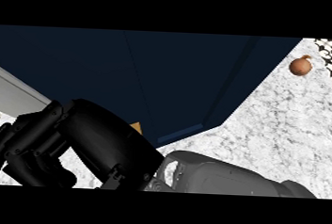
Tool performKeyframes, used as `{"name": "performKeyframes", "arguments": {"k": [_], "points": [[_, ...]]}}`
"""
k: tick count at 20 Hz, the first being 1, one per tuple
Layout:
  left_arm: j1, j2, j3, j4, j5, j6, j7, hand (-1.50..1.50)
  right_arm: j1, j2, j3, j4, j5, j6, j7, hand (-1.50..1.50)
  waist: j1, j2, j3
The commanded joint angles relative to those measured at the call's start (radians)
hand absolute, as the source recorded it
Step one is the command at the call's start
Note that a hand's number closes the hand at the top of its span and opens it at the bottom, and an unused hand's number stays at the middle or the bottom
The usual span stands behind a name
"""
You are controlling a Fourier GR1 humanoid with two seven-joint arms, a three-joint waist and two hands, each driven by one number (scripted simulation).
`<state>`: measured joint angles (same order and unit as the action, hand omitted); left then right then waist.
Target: Pick up the bottled water, place it into the cabinet and close the cabinet
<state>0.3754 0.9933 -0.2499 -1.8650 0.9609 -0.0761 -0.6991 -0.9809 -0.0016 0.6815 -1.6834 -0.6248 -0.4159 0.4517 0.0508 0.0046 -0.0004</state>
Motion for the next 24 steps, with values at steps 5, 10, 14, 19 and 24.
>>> {"name": "performKeyframes", "arguments": {"k": [5, 10, 14, 19, 24], "points": [[0.116, 0.006, 0.080, -0.078, 0.004, -0.013, 0.013, -1.50, 0.061, -0.009, -0.119, 0.209, -0.129, 0.347, -0.058, 1.50, -0.019, -0.003, 0.001], [0.088, -0.026, 0.110, -0.078, -0.007, -0.003, 0.067, -1.50, -0.013, 0.001, -0.178, 0.342, -0.092, 0.341, -0.137, 1.50, -0.028, -0.004, 0.000], [0.096, -0.029, 0.132, -0.047, -0.021, -0.045, 0.063, -1.50, 0.048, -0.046, -0.242, 0.443, -0.016, 0.427, -0.239, 1.50, -0.034, -0.001, 0.000], [0.115, -0.036, 0.171, -0.071, 0.001, -0.050, 0.095, -1.50, 0.011, -0.076, -0.298, 0.523, 0.079, 0.371, -0.290, 1.50, -0.031, -0.002, 0.000], [0.093, -0.048, 0.166, -0.050, -0.021, -0.070, 0.100, -1.50, -0.003, -0.112, -0.332, 0.562, 0.115, 0.329, -0.286, 1.50, -0.041, -0.002, 0.000]]}}
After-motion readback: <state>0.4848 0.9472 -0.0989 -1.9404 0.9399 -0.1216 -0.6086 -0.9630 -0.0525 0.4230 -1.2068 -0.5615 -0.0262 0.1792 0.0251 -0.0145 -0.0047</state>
